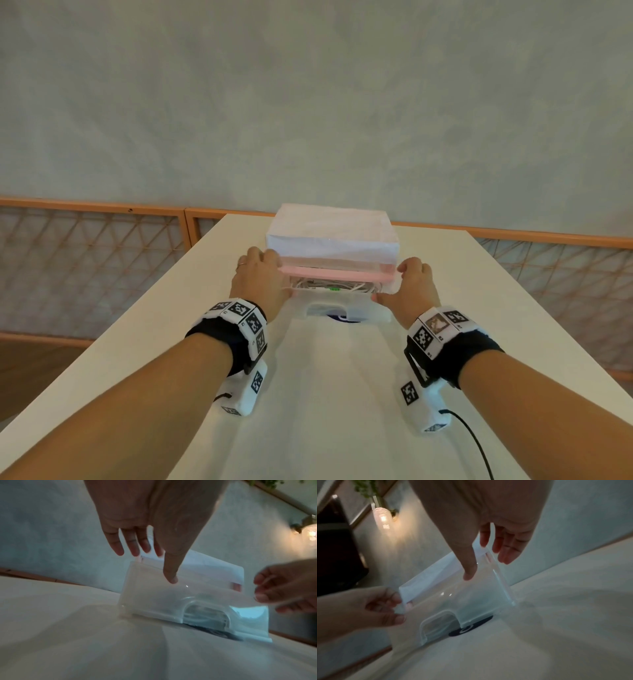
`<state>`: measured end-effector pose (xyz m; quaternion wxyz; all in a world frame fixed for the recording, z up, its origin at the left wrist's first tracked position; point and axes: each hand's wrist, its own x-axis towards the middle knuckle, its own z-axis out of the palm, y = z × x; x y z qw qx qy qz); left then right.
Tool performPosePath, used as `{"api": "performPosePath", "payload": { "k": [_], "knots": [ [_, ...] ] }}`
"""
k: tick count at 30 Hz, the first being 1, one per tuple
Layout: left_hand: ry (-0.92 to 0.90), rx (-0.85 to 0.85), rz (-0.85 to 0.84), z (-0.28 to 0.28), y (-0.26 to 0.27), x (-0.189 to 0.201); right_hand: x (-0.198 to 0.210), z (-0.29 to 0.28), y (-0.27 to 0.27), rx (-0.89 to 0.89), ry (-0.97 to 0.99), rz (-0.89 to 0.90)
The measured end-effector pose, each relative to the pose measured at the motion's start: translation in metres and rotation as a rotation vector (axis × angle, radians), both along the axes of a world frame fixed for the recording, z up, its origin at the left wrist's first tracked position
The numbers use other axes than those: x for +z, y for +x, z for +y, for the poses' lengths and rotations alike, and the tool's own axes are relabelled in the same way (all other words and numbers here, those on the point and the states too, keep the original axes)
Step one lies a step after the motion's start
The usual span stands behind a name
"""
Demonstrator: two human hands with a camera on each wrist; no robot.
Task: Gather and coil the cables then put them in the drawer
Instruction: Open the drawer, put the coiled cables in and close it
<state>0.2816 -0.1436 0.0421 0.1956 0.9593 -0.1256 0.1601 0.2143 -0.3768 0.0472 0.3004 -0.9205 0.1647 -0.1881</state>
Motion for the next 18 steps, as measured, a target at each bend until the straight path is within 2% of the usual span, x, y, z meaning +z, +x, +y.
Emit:
{"api": "performPosePath", "payload": {
  "k": [3, 6, 18],
  "knots": [
    [-0.172, 0.085, 0.167, 0.000, 0.008, 0.001, 0.001, -0.005, 0.007, 0.008, 0.045, 0.123],
    [-0.256, 0.114, 0.392, -0.004, 0.019, 0.001, 0.002, -0.008, 0.020, 0.035, 0.010, 0.174],
    [-0.262, -0.071, 0.485, 0.007, 0.035, 0.007, -0.004, -0.015, 0.032, 0.058, 0.068, 0.237]
  ]
}}
